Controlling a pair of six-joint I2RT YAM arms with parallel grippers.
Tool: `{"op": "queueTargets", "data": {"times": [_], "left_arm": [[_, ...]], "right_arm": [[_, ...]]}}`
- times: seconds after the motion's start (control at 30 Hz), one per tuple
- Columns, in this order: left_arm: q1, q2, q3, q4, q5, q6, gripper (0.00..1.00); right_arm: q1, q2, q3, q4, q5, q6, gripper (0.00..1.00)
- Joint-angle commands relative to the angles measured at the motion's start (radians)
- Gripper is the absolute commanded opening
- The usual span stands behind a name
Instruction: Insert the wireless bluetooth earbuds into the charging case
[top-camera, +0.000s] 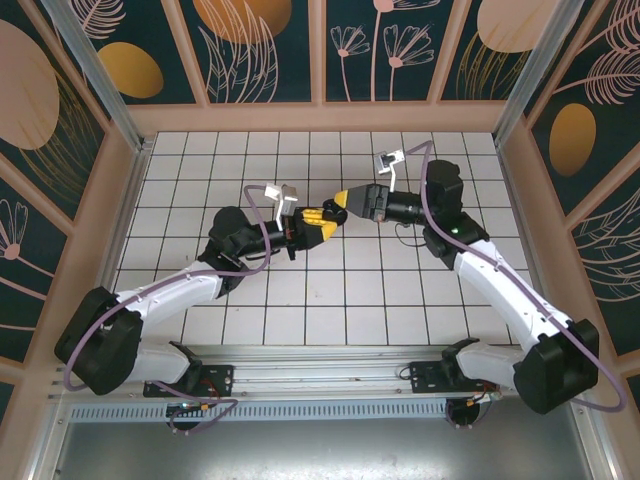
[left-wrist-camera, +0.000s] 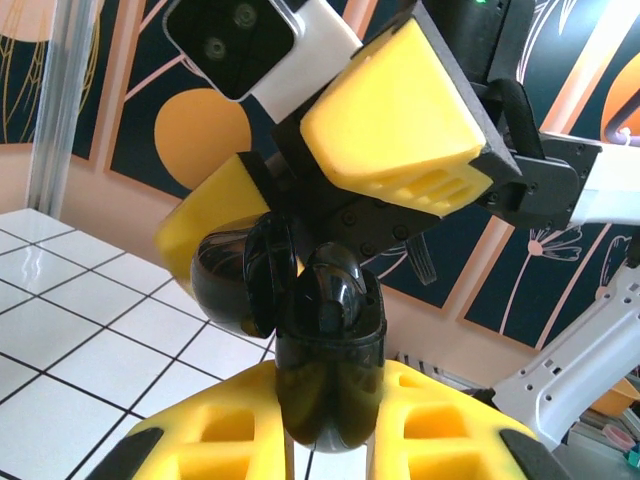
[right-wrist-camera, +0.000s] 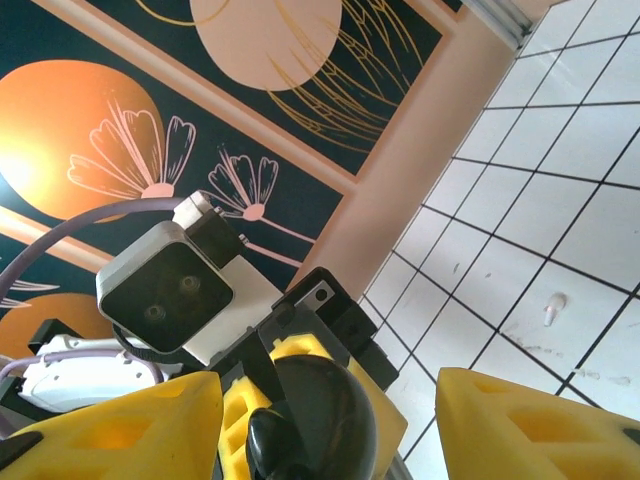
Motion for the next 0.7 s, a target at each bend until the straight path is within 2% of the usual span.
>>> {"op": "queueTargets", "data": {"times": [0.0, 0.1, 0.33, 0.67], "left_arm": [[-0.003, 0.015, 0.014, 0.002, 0.030, 0.012, 0.01], [-0.003, 0.011, 0.006, -0.008, 0.026, 0.021, 0.01], [-0.004, 0.009, -0.009, -0.057, 0.007, 0.055, 0.01], [-0.003, 0.017, -0.003, -0.084, -0.001, 0.075, 0.01]], "right_arm": [[-0.005, 0.034, 0.053, -0.008, -0.071, -0.019, 0.58], [-0.008, 0.066, 0.082, -0.017, -0.109, -0.034, 0.58], [-0.015, 0.077, 0.150, -0.130, -0.113, -0.172, 0.57], [-0.021, 0.077, 0.205, -0.211, -0.140, -0.270, 0.56]]}}
